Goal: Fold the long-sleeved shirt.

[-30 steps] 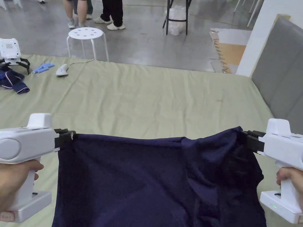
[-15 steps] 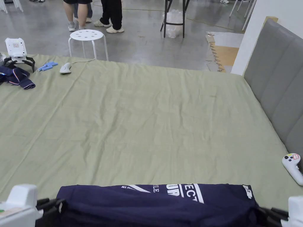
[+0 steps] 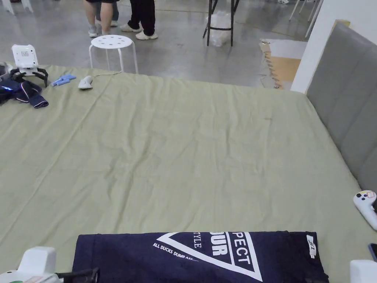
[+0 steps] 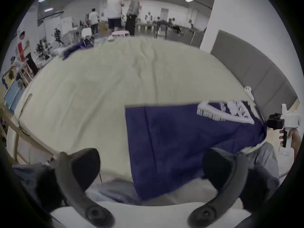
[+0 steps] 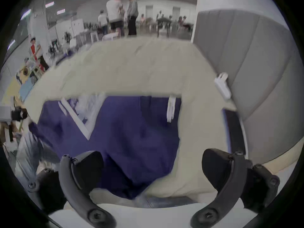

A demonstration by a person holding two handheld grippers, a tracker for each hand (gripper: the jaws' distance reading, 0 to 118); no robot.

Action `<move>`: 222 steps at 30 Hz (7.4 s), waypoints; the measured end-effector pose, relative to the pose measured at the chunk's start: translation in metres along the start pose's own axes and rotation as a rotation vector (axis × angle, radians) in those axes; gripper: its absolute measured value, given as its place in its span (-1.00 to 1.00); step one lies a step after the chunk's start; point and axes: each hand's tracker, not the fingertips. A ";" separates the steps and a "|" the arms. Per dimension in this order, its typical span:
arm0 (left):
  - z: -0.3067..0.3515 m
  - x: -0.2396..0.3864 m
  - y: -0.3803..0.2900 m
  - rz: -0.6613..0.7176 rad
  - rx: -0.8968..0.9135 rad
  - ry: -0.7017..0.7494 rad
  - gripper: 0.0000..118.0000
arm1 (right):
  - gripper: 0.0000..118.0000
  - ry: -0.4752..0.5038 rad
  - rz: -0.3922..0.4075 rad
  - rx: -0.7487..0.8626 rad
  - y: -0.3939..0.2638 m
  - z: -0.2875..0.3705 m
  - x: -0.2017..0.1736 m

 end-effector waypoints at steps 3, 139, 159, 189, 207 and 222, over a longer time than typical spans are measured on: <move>0.021 0.008 0.027 0.006 0.102 0.050 0.85 | 0.99 -0.041 -0.017 0.264 0.026 0.035 -0.027; -0.116 -0.062 0.073 0.374 -0.247 -0.665 -0.91 | -1.00 0.554 -0.278 -0.285 -0.033 -0.168 -0.185; -0.238 -0.022 0.018 0.524 -0.496 -0.893 -0.56 | -1.00 0.495 -0.162 -0.207 -0.022 -0.145 -0.198; -0.138 -0.420 0.131 0.531 -0.337 -0.205 -0.36 | -1.00 0.682 0.477 0.134 0.071 -0.154 -0.559; -0.012 -0.121 0.127 0.110 0.471 0.425 0.35 | -1.00 0.435 0.281 0.470 0.128 -0.063 -0.396; 0.004 0.113 0.198 -0.091 0.672 0.057 -0.93 | -1.00 -0.030 0.097 0.719 0.184 0.022 -0.162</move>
